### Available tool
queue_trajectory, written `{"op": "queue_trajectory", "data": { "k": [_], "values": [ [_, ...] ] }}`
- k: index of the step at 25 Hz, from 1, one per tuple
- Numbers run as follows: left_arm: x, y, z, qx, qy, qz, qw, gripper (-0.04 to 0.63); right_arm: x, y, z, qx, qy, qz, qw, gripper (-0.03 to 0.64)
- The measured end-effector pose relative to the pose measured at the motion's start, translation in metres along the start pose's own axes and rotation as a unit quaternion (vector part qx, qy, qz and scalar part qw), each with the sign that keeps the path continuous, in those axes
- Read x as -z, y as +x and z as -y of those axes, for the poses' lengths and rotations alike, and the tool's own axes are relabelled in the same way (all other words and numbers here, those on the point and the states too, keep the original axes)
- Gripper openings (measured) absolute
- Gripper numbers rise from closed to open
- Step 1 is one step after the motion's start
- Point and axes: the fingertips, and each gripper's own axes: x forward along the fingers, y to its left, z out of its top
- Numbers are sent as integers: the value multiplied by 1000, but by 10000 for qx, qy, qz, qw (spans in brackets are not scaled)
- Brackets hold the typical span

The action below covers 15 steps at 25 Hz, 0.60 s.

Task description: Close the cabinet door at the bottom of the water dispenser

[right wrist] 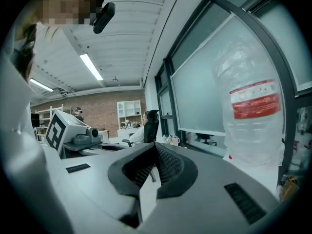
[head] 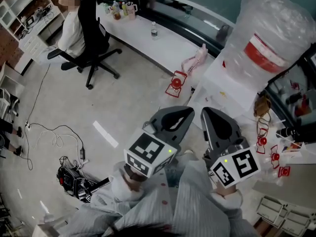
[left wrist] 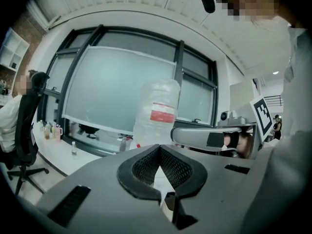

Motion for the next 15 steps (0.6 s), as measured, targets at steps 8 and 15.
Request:
{"op": "queue_trajectory", "data": {
  "k": [8, 15],
  "values": [
    [-2, 2, -6, -34, 1, 73, 10000, 11, 2, 2, 7, 119, 24, -12, 9999, 14],
    [-3, 2, -17, -97, 2, 123, 9999, 11, 4, 9, 9, 102, 77, -44, 9999, 14]
  ]
}}
